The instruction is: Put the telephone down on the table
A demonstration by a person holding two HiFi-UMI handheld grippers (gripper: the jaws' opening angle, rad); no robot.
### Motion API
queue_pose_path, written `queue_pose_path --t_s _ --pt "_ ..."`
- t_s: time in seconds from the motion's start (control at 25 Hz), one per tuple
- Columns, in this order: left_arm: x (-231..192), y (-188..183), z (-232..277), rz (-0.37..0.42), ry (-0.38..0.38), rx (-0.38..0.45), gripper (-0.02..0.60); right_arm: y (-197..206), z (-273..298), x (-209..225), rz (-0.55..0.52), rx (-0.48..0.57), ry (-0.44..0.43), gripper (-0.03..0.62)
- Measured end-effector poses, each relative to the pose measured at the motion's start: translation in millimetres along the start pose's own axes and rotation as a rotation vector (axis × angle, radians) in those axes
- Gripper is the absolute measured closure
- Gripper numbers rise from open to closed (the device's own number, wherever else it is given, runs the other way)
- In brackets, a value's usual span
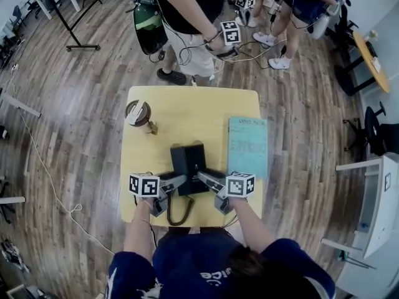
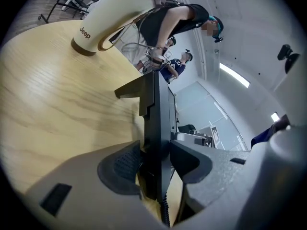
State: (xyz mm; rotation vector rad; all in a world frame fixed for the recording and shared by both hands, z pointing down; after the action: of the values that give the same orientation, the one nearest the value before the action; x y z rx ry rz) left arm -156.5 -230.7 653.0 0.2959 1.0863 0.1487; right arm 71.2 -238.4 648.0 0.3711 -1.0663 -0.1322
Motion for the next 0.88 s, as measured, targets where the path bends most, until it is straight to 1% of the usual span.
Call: queue_pose_path --t_s 0.16,0.44,0.52,0.6,0.68,0.8,0.84,0.88 --pt "-0.7 2.7 3.2 0.0 -0.013 -0.013 0.399 0.4 0.2 2.1 -0.012 -0.026 0.021 0.405" --pt "2.3 2.7 5.1 0.006 -0.039 0.0 0.397 -1.0 1.7 2.5 -0.026 -0.038 0.033 0.396" --pt "4.2 4.9 5.4 0.011 -0.056 0.007 0.397 1.0 2.5 0.5 -0.032 -0.046 0.026 0.363" --pt "8.1 7.4 5.2 0.018 -0.09 0.015 0.393 3.2 1.1 -2.8 -0.041 -0.046 0.031 0.326" --pt "13.3 5.9 3.5 0.036 -0.116 0.042 0.391 1.7 -0.6 -5.5 -0.054 -0.031 0.047 0.308" --pt "19.0 2.5 -2.9 0.048 -0.127 0.109 0.391 -2.4 -6.4 -9.0 -0.077 0.018 0.079 0.288" --pt "19.4 3.1 -6.6 0.056 -0.151 0.123 0.391 -3.2 -8.9 -10.6 -0.087 0.033 0.09 0.283" --pt "19.9 3.8 -11.0 0.075 -0.196 0.135 0.391 -4.0 -11.4 -12.6 -0.097 0.045 0.098 0.276"
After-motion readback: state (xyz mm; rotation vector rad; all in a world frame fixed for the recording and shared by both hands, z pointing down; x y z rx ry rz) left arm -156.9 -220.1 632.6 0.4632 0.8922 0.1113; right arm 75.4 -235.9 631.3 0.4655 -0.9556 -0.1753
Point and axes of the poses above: the fingertips, and each gripper's own axes: z forward along the fingers, x to its right, y out of its underside, the point moved 9 cm from there along -z, backward along the fingers, and after that the axes turned 8 degrees about -x, right-handed, at the moved point
